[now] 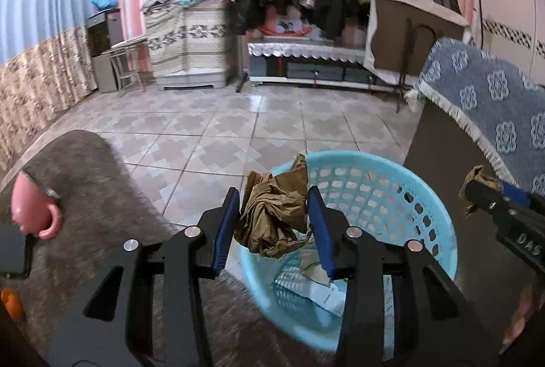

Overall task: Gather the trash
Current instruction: 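Carry the brown paper bag over the blue basket and open the left gripper, then move both grippers back to the rug toward the snack bag and bowl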

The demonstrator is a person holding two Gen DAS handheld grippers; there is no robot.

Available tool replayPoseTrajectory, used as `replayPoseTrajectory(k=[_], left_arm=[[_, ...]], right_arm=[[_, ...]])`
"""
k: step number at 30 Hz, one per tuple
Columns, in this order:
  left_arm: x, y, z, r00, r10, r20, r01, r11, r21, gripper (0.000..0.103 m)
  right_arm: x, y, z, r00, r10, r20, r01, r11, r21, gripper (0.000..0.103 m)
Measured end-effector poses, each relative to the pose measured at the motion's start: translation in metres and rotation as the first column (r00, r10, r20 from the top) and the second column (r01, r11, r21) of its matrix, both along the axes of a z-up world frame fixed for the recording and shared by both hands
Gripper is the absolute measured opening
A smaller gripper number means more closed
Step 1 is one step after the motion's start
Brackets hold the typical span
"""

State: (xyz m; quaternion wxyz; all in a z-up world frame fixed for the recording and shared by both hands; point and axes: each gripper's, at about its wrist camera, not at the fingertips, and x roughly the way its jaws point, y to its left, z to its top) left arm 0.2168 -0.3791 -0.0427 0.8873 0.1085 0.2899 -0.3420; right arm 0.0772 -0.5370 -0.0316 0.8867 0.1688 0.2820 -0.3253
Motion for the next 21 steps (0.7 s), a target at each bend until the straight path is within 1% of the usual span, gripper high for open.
replayPoseTrajectory(k=[2,4,5,6,7,8,9,11,13,15,18,21], left_arm=[[-0.001,-0.01,-0.006,1.0,-0.027,-0.009,0.027,1.0,0.006,0.041],[-0.001,-0.017,-0.011,0.999,-0.045,-0.01,0.045,0.999,0.007,0.044],[0.001,-0.019,-0.011,0.999,-0.048,-0.01,0.048,0.999,0.012,0.051],[0.002,-0.021,-0.013,0.999,-0.044,-0.008,0.044,0.999,0.019,0.06],[0.002,-0.021,-0.013,0.999,-0.039,-0.006,0.039,0.999,0.024,0.065],[0.003,-0.02,-0.013,1.0,-0.027,0.002,0.027,0.999,0.028,0.072],[0.004,-0.018,-0.011,1.0,-0.012,0.015,0.011,1.0,0.026,0.075],[0.009,-0.012,-0.009,1.0,0.012,0.014,-0.012,1.0,0.022,0.077],[0.014,-0.002,-0.005,0.999,0.046,0.019,-0.046,0.999,0.017,0.082],[0.019,0.013,0.001,0.994,0.097,0.039,-0.097,0.995,0.0,0.09],[0.026,0.032,0.008,0.989,0.138,0.045,-0.137,0.99,-0.025,0.092],[0.032,0.049,0.014,0.984,0.173,0.052,-0.172,0.985,-0.033,0.093]], right_arm=[[-0.003,-0.007,-0.002,1.0,-0.013,-0.002,0.013,1.0,0.008,0.049],[-0.003,-0.007,-0.002,1.0,-0.018,-0.003,0.018,1.0,0.011,0.049],[-0.002,-0.008,-0.003,1.0,-0.017,-0.006,0.017,1.0,0.013,0.049],[-0.001,-0.007,-0.003,1.0,-0.015,-0.008,0.015,1.0,0.014,0.049],[0.001,-0.007,-0.004,1.0,-0.011,-0.011,0.011,1.0,0.017,0.049],[0.004,-0.005,-0.006,1.0,-0.003,-0.015,0.004,1.0,0.019,0.049],[0.007,-0.003,-0.007,1.0,0.002,-0.018,-0.002,1.0,0.018,0.049],[0.013,0.001,-0.008,1.0,0.014,-0.021,-0.014,1.0,0.019,0.049],[0.019,0.006,-0.01,0.999,0.031,-0.026,-0.031,0.999,0.02,0.049],[0.028,0.013,-0.012,0.998,0.055,-0.035,-0.054,0.998,0.016,0.049],[0.04,0.019,-0.017,0.996,0.081,-0.026,-0.08,0.996,0.039,0.049],[0.051,0.027,-0.018,0.995,0.095,-0.029,-0.095,0.995,0.024,0.053]])
